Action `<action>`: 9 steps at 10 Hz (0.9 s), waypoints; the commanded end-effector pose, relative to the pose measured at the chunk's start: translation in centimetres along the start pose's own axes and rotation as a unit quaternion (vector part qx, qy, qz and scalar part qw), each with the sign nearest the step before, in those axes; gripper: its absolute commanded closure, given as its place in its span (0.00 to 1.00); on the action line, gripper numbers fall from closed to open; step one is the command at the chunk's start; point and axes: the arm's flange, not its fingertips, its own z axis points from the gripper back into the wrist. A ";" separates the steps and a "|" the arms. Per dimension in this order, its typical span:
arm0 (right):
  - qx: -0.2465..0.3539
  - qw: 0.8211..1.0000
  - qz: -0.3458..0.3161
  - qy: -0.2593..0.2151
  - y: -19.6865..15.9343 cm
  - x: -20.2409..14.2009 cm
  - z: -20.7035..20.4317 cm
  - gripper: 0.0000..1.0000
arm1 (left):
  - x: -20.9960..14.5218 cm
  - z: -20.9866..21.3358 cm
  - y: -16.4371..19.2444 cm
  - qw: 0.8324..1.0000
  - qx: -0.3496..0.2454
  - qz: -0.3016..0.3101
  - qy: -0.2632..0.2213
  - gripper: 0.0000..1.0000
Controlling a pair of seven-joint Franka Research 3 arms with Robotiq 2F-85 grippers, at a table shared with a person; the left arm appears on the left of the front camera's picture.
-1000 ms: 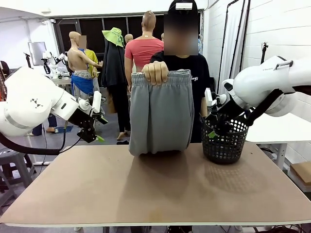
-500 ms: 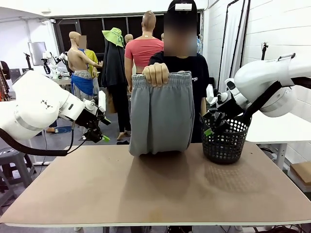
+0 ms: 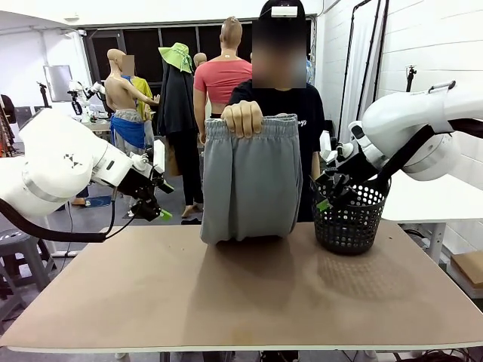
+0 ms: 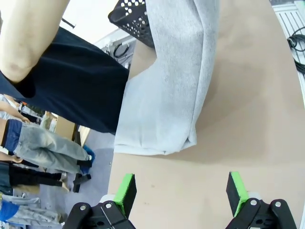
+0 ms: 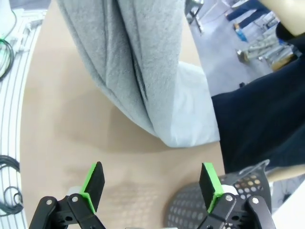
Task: Fold the training pants.
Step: Grab both ends of the Training pants handed by a person.
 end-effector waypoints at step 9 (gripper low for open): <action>0.049 0.990 0.011 -0.135 -0.8 -0.5 -2.7 0.00 | -0.3 -5.1 1.3 0.988 0.008 -0.009 -0.153 0.00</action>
